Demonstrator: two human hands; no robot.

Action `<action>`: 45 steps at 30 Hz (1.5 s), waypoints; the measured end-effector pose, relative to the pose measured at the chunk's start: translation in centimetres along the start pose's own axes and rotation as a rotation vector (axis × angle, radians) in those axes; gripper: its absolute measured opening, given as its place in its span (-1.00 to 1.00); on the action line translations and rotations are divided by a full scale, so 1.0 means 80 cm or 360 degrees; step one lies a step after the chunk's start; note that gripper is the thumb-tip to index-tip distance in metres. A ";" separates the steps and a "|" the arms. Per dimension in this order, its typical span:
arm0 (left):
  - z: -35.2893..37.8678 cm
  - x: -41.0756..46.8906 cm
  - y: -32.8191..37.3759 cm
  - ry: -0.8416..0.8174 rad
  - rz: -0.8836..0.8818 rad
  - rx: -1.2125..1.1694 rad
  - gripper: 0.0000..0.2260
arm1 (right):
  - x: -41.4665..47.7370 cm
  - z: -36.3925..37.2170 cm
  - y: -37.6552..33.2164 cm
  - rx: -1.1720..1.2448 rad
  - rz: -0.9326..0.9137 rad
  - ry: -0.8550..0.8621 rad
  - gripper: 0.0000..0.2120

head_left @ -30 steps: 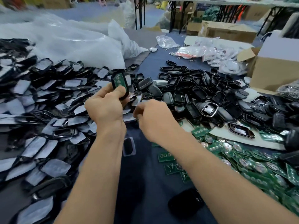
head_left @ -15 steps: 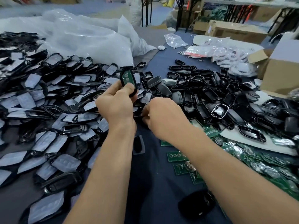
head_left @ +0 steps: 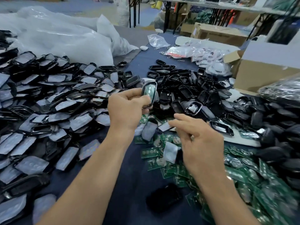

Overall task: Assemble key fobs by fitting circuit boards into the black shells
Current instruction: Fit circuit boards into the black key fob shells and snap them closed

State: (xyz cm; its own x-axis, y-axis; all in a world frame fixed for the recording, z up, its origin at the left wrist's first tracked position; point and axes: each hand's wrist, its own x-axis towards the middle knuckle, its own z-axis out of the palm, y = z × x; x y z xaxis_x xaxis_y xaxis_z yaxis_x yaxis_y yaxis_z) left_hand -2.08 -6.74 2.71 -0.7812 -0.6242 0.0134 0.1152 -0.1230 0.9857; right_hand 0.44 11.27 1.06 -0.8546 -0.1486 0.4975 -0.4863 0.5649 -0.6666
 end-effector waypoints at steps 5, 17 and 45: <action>0.040 -0.040 -0.015 -0.0383 -0.0087 0.0236 -0.72 | 0.006 -0.024 0.024 0.0196 0.0112 0.0187 -0.74; 0.044 -0.046 -0.018 -0.0756 -0.0230 0.0108 -0.79 | 0.011 -0.020 0.036 0.0221 0.0047 0.0159 -0.75; 0.048 -0.059 -0.019 -0.0643 0.0088 0.0315 -0.81 | 0.025 -0.022 0.027 0.1656 0.0940 -0.0061 -0.72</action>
State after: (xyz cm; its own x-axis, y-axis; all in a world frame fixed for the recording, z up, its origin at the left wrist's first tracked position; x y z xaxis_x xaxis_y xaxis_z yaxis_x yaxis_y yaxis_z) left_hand -0.95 -0.65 1.83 -0.9585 -0.2697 0.0925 0.0744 0.0763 0.9943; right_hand -1.96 13.59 1.59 -0.9917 -0.1215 -0.0419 0.0846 -0.3713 -0.9247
